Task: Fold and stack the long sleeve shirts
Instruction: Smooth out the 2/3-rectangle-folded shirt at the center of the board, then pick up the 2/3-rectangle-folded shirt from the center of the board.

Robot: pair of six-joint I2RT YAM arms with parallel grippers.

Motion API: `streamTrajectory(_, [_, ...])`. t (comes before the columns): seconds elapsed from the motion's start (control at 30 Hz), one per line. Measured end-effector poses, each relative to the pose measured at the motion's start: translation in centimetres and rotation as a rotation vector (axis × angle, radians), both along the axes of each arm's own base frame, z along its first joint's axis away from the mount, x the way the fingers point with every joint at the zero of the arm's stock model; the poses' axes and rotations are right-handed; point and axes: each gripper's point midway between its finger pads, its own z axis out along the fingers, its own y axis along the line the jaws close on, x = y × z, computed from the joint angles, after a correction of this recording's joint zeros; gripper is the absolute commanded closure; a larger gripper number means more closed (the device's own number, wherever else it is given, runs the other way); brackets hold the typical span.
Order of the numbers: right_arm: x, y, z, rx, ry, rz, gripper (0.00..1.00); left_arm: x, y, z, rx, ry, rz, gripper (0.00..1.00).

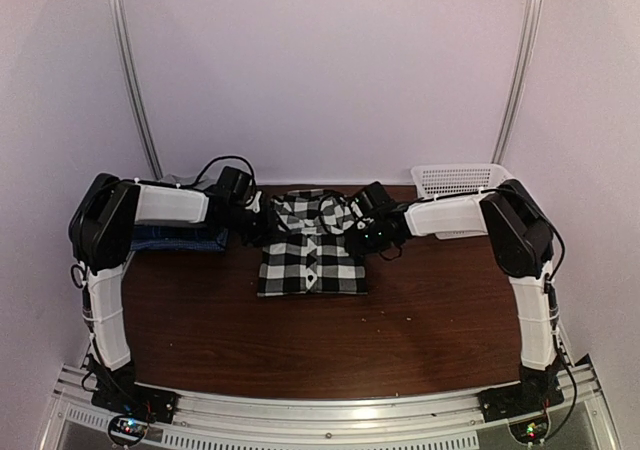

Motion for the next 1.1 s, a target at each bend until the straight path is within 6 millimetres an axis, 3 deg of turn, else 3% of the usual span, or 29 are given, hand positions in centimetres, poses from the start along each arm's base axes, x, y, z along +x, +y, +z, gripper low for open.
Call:
streamTrajectory(0.13, [-0.1, 0.2, 0.4, 0.011, 0.002, 0.007, 0.43, 0.5, 0.1, 0.5, 0.022, -0.030, -0.007, 0.54])
streamTrajectory(0.43, [-0.3, 0.8, 4.5, 0.072, -0.043, 0.028, 0.41, 4.3, 0.3, 5.4, -0.003, -0.176, 0.001, 0.53])
streamTrajectory(0.67, [-0.9, 0.7, 7.2, 0.105, -0.065, 0.040, 0.39, 4.6, 0.9, 4.9, 0.004, -0.174, 0.006, 0.53])
streamTrajectory(0.77, [-2.2, 0.3, 8.3, 0.132, -0.063, 0.050, 0.42, 2.7, 1.7, 3.6, 0.019, -0.138, 0.005, 0.54])
streamTrajectory(0.9, [-4.8, -0.2, 9.5, 0.162, -0.062, 0.067, 0.44, -1.6, 3.2, 2.2, 0.041, -0.076, -0.001, 0.54])
streamTrajectory(1.0, [-7.3, -0.3, 9.2, 0.178, -0.049, 0.085, 0.47, -5.0, 4.0, 2.5, 0.043, -0.063, -0.007, 0.55])
streamTrajectory(1.1, [-10.4, -1.3, 7.6, 0.189, -0.010, 0.095, 0.48, -8.5, 4.5, 2.7, 0.032, -0.065, -0.020, 0.56])
